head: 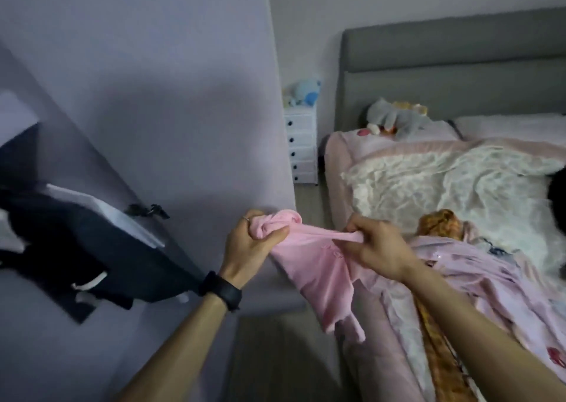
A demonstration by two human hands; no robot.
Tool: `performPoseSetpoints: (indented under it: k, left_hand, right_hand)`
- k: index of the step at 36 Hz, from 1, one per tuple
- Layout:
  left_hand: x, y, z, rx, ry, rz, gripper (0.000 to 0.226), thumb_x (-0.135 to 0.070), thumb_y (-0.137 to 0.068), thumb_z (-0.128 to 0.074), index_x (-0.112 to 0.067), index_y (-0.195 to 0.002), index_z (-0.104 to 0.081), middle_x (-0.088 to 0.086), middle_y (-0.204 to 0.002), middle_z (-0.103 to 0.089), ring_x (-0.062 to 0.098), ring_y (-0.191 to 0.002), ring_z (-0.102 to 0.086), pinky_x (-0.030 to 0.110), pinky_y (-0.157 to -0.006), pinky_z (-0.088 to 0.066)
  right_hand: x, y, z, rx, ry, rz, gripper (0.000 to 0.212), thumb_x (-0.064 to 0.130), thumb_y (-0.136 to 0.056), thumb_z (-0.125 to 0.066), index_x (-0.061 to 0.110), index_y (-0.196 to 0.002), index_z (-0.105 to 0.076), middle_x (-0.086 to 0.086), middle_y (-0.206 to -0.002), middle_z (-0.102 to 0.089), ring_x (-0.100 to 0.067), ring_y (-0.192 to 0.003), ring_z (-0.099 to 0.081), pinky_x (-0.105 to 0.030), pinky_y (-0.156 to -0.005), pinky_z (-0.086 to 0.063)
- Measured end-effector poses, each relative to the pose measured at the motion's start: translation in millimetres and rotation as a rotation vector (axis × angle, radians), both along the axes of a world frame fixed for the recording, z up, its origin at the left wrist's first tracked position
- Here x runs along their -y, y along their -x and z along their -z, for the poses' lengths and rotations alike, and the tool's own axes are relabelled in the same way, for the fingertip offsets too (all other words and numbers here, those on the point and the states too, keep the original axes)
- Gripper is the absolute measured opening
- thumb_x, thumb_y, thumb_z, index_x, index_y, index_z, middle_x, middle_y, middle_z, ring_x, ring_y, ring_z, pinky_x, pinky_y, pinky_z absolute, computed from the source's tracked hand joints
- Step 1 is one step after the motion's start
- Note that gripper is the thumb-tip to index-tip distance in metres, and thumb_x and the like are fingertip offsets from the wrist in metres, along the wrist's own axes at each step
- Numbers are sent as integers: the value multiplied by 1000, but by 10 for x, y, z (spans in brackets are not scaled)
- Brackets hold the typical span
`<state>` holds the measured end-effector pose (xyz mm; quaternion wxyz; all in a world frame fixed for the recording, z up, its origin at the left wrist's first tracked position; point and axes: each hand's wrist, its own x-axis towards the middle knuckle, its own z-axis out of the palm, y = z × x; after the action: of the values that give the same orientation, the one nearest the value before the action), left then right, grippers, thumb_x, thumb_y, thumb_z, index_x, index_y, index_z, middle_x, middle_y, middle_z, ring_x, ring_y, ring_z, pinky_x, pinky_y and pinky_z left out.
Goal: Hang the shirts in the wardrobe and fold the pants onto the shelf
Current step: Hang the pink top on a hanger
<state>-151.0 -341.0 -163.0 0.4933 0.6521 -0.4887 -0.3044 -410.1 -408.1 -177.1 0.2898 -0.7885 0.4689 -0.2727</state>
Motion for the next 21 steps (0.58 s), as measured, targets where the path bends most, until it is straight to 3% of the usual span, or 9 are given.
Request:
performPoseSetpoints:
  k: [3, 7, 9, 12, 15, 21]
  left_hand:
    - [-265, -387, 69, -25, -51, -4, 36, -45, -62, -82, -23, -85, -64, -23, -85, -70, 2, -79, -64, 23, -73, -51]
    - [-655, -888, 86, -38, -56, -70, 51, -53, -57, -79, -21, -82, -49, -17, -73, -51, 0, -63, -48, 16, -58, -38]
    - [-799, -1047, 62, -51, -94, -76, 53, -45, -60, -83, -24, -95, -50, -10, -86, -57, -3, -71, -55, 13, -64, -43]
    - [-963, -1290, 31, 1, -171, -42, 56, -26, -74, -87, -36, -119, -54, -2, -101, -65, 5, -90, -62, 16, -76, -49]
    - [-1060, -1550, -15, 135, -289, 8, 35, -20, -84, -81, -31, -113, -66, -10, -111, -68, 2, -102, -62, 15, -86, -45]
    - [-1303, -1819, -1, 249, -413, -183, 21, -20, -79, -85, -23, -97, -72, -9, -99, -71, 7, -94, -65, 22, -85, -49]
  right_hand:
    - [-62, -321, -107, -20, 97, -59, 42, 22, -77, -85, 33, -71, -45, 12, -61, -56, 1, -61, -53, -10, -56, -35]
    - [-192, -893, -188, -134, 210, -134, 43, 33, -77, -84, 33, -78, -41, 16, -61, -45, -13, -58, -47, -29, -54, -31]
    - [-236, -1117, -196, -148, 263, -160, 40, 35, -80, -81, 31, -81, -41, 15, -67, -45, -22, -61, -50, -31, -55, -33]
    - [-205, -1358, -200, -193, 302, -206, 30, 36, -84, -75, 28, -87, -46, 13, -74, -48, -24, -62, -52, -32, -55, -39]
    - [-98, -1570, -200, -234, 304, -328, 28, 33, -86, -73, 32, -92, -45, 15, -83, -50, -20, -68, -51, -35, -58, -46]
    - [136, -1985, -161, -343, 270, -602, 16, 32, -96, -66, 22, -109, -64, 3, -104, -61, -23, -87, -62, -39, -75, -52]
